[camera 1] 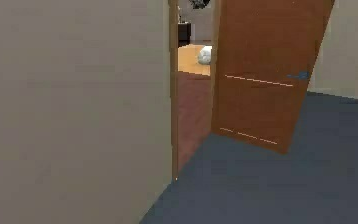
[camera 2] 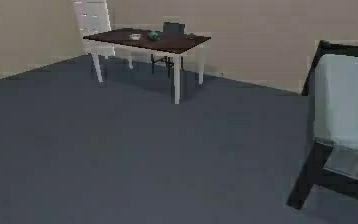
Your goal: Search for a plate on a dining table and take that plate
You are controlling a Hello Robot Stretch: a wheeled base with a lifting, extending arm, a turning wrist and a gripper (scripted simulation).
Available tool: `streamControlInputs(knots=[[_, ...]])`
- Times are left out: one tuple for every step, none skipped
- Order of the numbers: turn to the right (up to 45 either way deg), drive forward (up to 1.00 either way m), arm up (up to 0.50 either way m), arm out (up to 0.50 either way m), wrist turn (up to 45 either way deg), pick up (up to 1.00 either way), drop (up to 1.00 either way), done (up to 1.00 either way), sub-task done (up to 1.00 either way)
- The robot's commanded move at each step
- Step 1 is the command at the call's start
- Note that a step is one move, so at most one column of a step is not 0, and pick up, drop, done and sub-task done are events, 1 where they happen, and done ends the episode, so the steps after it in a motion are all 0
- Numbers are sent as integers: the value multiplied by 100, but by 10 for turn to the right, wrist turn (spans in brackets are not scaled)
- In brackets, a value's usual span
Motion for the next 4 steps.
streamControlInputs(knots=[[240,0,0,0,0,0,0,0,0],[0,100,0,0,0,0,0,0,0],[0,65,0,0,0,0,0,0,0],[-450,0,0,0,0,0,0,0,0]])
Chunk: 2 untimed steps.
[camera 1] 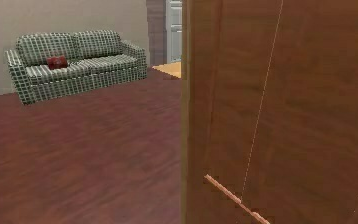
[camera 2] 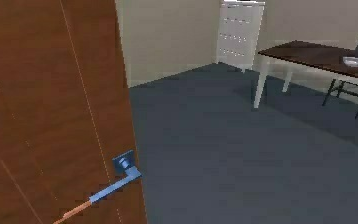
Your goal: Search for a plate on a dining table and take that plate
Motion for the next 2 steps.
streamControlInputs(knots=[[-180,0,0,0,0,0,0,0,0],[0,40,0,0,0,0,0,0,0]])
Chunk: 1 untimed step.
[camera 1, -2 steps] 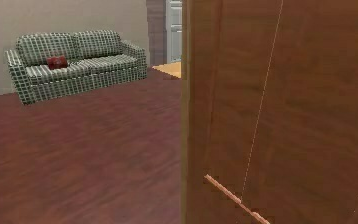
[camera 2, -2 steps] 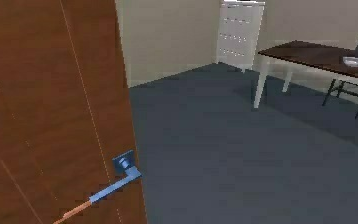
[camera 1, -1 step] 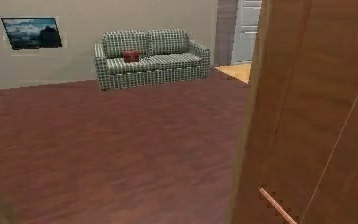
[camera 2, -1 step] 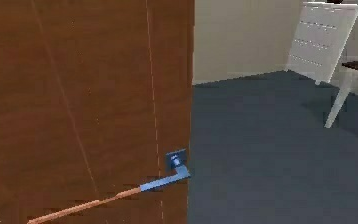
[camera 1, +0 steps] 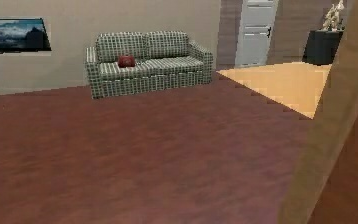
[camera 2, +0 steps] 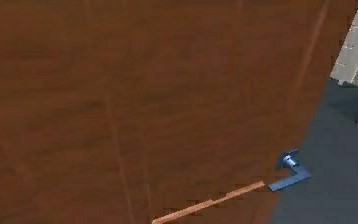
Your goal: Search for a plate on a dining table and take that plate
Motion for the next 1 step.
streamControlInputs(knots=[[-180,0,0,0,0,0,0,0,0]])
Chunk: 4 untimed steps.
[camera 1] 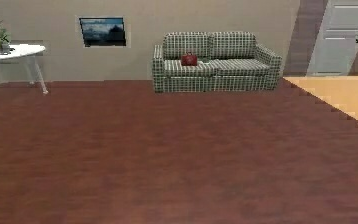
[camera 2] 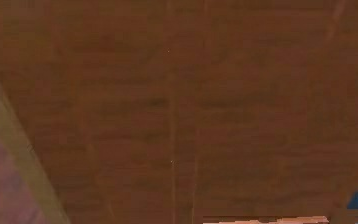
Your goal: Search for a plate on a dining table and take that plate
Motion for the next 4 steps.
streamControlInputs(knots=[[0,45,0,0,0,0,0,0,0],[-450,0,0,0,0,0,0,0,0],[0,100,0,0,0,0,0,0,0],[0,100,0,0,0,0,0,0,0]])
